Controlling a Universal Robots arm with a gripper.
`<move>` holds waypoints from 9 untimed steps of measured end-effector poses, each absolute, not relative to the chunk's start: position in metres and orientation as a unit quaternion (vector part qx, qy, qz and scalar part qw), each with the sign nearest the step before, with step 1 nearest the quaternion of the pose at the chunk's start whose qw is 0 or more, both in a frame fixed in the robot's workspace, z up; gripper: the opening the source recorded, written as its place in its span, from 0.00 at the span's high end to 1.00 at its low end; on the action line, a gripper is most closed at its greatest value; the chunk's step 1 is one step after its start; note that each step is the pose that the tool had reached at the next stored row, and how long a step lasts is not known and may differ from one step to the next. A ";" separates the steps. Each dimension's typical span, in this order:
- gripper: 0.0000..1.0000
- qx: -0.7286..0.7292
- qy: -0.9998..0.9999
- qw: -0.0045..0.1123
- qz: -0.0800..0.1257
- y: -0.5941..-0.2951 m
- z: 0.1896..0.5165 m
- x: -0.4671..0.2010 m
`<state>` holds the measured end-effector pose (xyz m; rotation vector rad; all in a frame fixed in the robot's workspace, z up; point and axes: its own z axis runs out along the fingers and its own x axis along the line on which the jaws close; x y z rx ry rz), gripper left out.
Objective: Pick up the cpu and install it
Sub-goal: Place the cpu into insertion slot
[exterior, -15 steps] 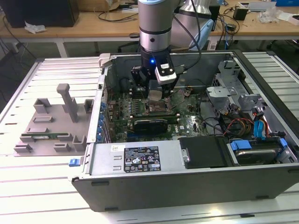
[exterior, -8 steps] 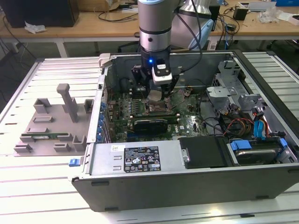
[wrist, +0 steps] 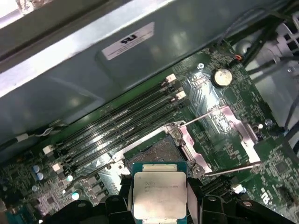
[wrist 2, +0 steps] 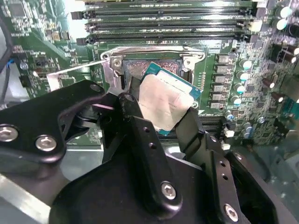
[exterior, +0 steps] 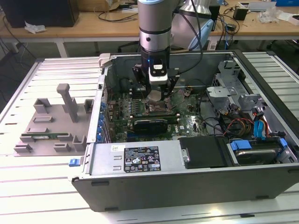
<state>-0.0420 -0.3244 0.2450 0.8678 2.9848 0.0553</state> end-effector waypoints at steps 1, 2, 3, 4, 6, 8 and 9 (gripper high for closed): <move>0.45 0.292 0.956 0.017 0.018 -0.324 0.245 -0.042; 0.45 0.300 0.954 0.017 0.017 -0.324 0.245 -0.042; 0.45 0.314 0.949 0.017 0.017 -0.324 0.245 -0.042; 0.45 0.327 0.945 0.017 0.017 -0.324 0.245 -0.042; 0.45 0.356 0.934 0.018 0.016 -0.324 0.245 -0.042; 0.45 0.394 0.919 0.018 0.016 -0.324 0.245 -0.042; 0.45 0.408 0.913 0.019 0.015 -0.324 0.245 -0.042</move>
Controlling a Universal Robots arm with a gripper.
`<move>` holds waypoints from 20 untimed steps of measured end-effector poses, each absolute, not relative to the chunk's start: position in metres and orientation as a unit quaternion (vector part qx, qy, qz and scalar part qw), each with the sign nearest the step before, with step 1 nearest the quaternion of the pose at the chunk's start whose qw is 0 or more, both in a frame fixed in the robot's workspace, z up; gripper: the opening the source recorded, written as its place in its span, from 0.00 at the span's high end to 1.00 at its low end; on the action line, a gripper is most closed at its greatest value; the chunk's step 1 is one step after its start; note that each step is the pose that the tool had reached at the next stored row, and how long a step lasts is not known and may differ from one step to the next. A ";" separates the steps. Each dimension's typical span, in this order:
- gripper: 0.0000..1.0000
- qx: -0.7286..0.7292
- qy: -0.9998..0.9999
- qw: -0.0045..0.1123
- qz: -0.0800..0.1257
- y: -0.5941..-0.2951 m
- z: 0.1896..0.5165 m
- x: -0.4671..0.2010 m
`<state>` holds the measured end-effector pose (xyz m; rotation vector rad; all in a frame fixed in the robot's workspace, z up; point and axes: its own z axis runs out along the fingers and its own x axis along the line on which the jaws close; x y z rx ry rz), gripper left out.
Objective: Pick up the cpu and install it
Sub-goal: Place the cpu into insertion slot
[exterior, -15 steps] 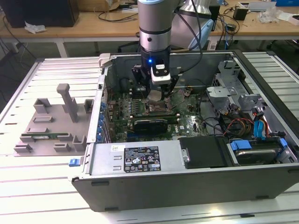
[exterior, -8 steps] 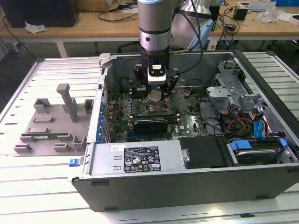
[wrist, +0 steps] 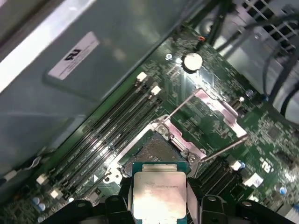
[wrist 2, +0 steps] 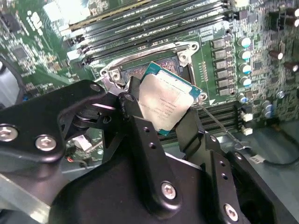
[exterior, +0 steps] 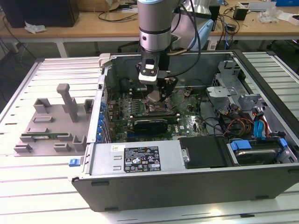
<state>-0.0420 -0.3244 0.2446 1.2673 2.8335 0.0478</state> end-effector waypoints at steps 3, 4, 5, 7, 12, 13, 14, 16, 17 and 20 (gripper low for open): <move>0.45 0.450 0.892 0.019 0.015 -0.324 0.244 -0.042; 0.45 0.468 0.883 0.020 0.014 -0.324 0.244 -0.042; 0.45 0.481 0.876 0.020 0.014 -0.324 0.244 -0.042; 0.45 0.508 0.861 0.020 0.013 -0.324 0.244 -0.042; 0.45 0.564 0.826 0.021 0.012 -0.324 0.244 -0.042; 0.45 0.575 0.818 0.021 0.012 -0.324 0.244 -0.042; 0.45 0.583 0.812 0.021 0.011 -0.324 0.244 -0.042; 0.45 0.604 0.796 0.022 0.011 -0.324 0.244 -0.042; 0.45 0.613 0.790 0.022 0.011 -0.324 0.244 -0.042; 0.45 0.634 0.773 0.022 0.010 -0.324 0.244 -0.042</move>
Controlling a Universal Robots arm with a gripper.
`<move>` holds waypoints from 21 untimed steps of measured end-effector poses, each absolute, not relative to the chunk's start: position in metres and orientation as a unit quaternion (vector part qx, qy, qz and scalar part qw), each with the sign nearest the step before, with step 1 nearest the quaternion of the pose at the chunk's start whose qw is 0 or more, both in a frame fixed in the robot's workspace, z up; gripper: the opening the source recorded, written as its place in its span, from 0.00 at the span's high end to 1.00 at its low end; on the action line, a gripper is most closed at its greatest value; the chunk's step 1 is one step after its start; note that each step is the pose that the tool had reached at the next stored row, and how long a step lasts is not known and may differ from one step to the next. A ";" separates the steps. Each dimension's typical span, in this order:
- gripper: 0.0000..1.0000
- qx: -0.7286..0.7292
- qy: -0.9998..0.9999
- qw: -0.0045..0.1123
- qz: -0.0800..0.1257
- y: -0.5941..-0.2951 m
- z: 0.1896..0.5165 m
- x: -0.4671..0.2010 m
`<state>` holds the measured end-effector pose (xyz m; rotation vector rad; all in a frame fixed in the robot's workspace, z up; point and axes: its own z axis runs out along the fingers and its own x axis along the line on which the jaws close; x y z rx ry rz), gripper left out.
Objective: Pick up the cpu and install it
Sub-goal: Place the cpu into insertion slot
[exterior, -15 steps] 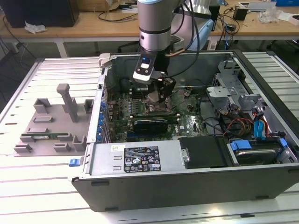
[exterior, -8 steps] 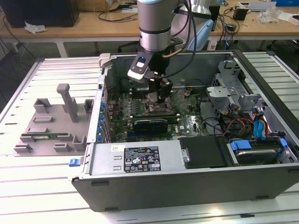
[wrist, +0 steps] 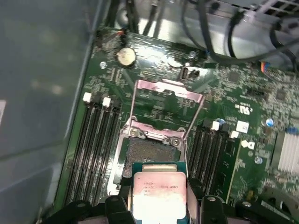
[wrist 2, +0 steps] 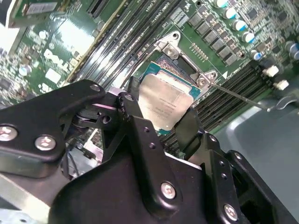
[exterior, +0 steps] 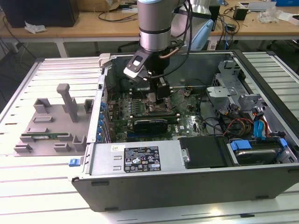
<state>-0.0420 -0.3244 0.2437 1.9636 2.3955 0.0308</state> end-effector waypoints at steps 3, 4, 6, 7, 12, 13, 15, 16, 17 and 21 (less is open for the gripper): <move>0.45 0.660 0.751 0.022 0.009 -0.324 0.242 -0.042; 0.45 0.668 0.744 0.022 0.009 -0.324 0.240 -0.042; 0.45 0.685 0.728 0.023 0.008 -0.324 0.236 -0.042; 0.45 0.693 0.721 0.023 0.008 -0.324 0.235 -0.042; 0.45 0.708 0.705 0.022 0.007 -0.324 0.222 -0.034; 0.45 0.708 0.706 0.022 0.007 -0.323 0.221 -0.034; 0.45 0.704 0.710 0.022 0.007 -0.322 0.220 -0.034; 0.45 0.699 0.715 0.022 0.007 -0.321 0.219 -0.034; 0.45 0.696 0.718 0.022 0.007 -0.321 0.219 -0.034; 0.45 0.693 0.721 0.022 0.007 -0.320 0.215 -0.034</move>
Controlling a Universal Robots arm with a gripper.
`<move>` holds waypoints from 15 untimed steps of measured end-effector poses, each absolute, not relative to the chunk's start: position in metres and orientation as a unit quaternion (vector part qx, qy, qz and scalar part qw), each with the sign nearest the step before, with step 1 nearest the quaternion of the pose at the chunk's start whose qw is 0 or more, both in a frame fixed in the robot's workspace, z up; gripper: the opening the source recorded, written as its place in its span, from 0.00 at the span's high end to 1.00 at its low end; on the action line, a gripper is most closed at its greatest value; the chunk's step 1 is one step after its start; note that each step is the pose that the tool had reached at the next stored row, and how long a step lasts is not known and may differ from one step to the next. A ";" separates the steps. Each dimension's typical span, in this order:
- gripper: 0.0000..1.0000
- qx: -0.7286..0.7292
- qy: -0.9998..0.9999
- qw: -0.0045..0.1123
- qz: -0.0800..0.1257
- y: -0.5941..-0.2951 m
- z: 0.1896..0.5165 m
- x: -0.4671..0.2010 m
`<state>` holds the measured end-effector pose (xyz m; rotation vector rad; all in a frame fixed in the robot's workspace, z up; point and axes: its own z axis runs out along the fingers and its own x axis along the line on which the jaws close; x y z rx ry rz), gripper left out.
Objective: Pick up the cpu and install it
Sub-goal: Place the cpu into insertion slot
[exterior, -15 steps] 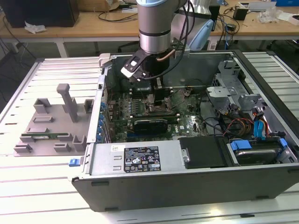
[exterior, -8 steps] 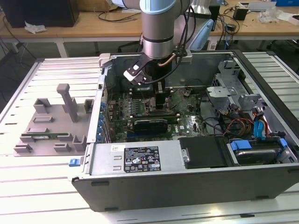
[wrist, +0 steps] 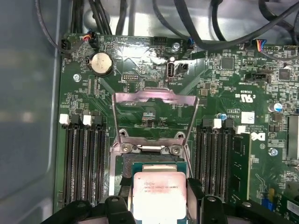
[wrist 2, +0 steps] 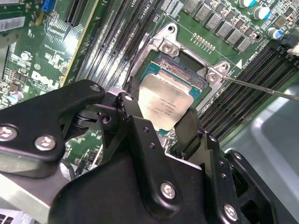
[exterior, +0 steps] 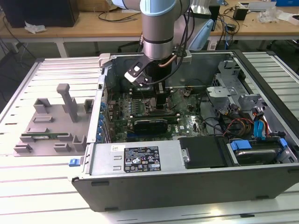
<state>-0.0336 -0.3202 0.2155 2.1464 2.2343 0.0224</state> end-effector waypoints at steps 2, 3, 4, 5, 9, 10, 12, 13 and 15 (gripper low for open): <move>0.45 0.693 0.721 0.022 0.007 -0.320 0.212 -0.034; 0.45 0.693 0.721 0.022 0.007 -0.320 0.212 -0.034; 0.45 0.693 0.721 0.022 0.007 -0.319 0.211 -0.034; 0.45 0.693 0.721 0.022 0.007 -0.319 0.211 -0.034; 0.45 0.697 0.717 0.022 0.007 -0.316 0.206 -0.034; 0.45 0.704 0.710 0.022 0.007 -0.316 0.204 -0.034; 0.45 0.704 0.710 0.022 0.007 -0.316 0.203 -0.035; 0.45 0.704 0.710 0.022 0.007 -0.316 0.203 -0.035; 0.45 0.704 0.710 0.022 0.007 -0.316 0.202 -0.035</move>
